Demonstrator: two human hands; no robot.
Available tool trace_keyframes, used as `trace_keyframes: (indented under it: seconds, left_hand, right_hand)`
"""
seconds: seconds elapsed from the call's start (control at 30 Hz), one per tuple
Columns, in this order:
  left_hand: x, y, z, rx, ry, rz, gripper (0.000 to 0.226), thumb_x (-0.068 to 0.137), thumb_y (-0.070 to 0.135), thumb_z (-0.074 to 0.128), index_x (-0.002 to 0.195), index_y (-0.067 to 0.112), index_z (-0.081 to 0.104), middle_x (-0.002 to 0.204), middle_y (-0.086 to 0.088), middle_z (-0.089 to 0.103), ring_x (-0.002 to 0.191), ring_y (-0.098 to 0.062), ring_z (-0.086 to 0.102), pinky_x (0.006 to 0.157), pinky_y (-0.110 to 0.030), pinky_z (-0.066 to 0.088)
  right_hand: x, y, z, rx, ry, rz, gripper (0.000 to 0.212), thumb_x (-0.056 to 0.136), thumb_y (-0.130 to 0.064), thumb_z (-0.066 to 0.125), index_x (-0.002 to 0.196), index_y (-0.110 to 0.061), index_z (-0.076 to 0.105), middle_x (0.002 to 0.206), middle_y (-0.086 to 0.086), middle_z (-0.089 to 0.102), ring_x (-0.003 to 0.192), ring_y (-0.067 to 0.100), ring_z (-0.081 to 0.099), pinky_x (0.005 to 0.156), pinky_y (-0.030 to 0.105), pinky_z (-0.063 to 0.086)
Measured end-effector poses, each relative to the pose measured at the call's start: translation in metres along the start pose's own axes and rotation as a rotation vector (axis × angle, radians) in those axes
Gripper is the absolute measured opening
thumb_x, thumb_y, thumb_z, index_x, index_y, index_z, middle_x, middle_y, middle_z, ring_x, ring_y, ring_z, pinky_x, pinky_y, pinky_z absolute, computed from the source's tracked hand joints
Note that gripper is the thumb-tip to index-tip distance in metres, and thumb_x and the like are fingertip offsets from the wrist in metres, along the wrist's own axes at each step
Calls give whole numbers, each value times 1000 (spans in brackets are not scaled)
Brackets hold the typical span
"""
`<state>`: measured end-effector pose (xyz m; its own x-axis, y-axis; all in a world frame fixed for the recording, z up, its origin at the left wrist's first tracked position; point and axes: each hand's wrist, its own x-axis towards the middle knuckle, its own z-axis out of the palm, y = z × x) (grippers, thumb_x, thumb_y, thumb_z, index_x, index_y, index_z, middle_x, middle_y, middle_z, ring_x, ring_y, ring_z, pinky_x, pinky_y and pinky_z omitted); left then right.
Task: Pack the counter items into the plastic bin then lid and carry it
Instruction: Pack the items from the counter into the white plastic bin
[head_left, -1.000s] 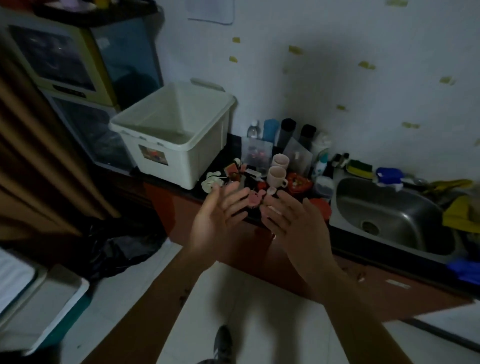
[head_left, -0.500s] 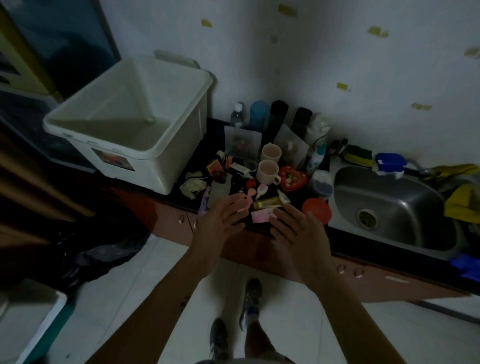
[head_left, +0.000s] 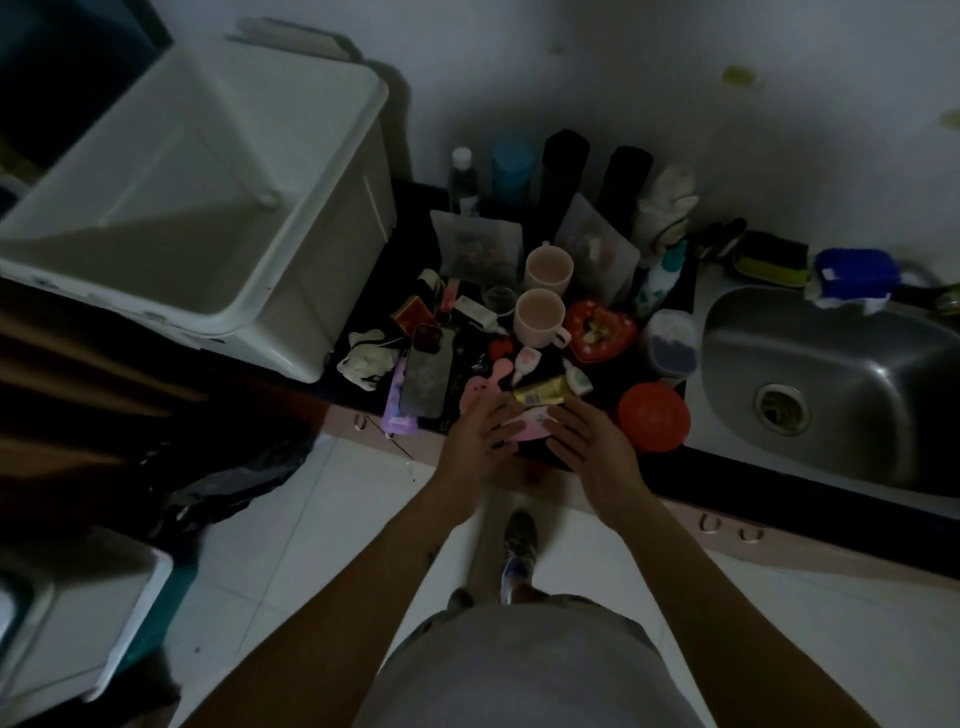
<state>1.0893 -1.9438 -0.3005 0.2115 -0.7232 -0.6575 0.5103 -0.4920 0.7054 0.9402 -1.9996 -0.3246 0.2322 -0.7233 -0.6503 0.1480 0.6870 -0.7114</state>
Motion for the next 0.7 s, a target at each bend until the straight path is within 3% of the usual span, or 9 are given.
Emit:
trace_keyframes:
  seconds: [0.1, 0.2, 0.3, 0.37, 0.43, 0.5, 0.6, 0.7]
  left_hand:
    - [20, -11, 6, -4, 34, -60, 40, 103, 36, 40, 132, 14, 57, 127, -6, 64, 111, -22, 63, 81, -32, 53]
    - [33, -16, 8, -2, 50, -119, 40, 105, 37, 35, 131, 15, 55, 125, -6, 64, 106, -18, 64, 73, -30, 54]
    - [45, -21, 7, 25, 77, -138, 41, 105, 37, 34, 132, 14, 54, 123, -5, 65, 107, -18, 63, 94, -38, 49]
    - [53, -24, 8, 50, 86, -145, 41, 105, 37, 35, 133, 16, 55, 126, -3, 64, 115, -19, 60, 105, -41, 42]
    - [58, -27, 9, 58, 89, -159, 40, 105, 38, 34, 134, 19, 54, 132, -1, 60, 125, -19, 53, 112, -42, 35]
    - [61, -32, 9, 47, 96, -165, 41, 105, 38, 33, 137, 19, 51, 137, 0, 56, 130, -18, 48, 114, -41, 31]
    - [62, -36, 12, 48, 91, -159, 42, 105, 36, 33, 139, 18, 49, 138, 0, 53, 129, -14, 46, 114, -39, 30]
    - [63, -36, 13, 33, 110, -146, 35, 104, 32, 37, 131, 18, 55, 128, 1, 60, 113, -7, 55, 101, -30, 40]
  right_hand:
    - [26, 3, 0, -121, 43, 6, 17, 99, -18, 51, 108, -23, 64, 115, 5, 68, 106, 17, 65, 92, 34, 51]
    - [47, 5, -1, -219, 96, 3, 18, 98, -15, 52, 113, -17, 63, 109, 3, 65, 95, 12, 63, 78, 26, 51]
    - [66, 14, -5, -474, 93, -66, 21, 95, -17, 55, 116, -15, 59, 113, 8, 62, 104, 21, 62, 86, 35, 53]
    - [77, 22, -11, -804, 119, -154, 33, 85, -31, 59, 115, -17, 59, 116, 11, 60, 112, 31, 58, 95, 45, 49]
    - [80, 27, -11, -997, 129, -170, 45, 82, -27, 63, 124, -12, 54, 124, 15, 54, 118, 35, 48, 101, 44, 42]
    - [83, 32, -10, -985, 100, -166, 49, 84, -15, 65, 129, -6, 49, 127, 17, 52, 121, 35, 44, 102, 43, 41]
    - [89, 38, -10, -876, 71, -152, 50, 83, -11, 67, 129, -5, 48, 126, 16, 54, 118, 31, 52, 99, 46, 48]
    - [95, 41, -9, -687, 100, -91, 46, 86, -6, 66, 128, -1, 48, 126, 17, 56, 113, 27, 58, 97, 44, 51]
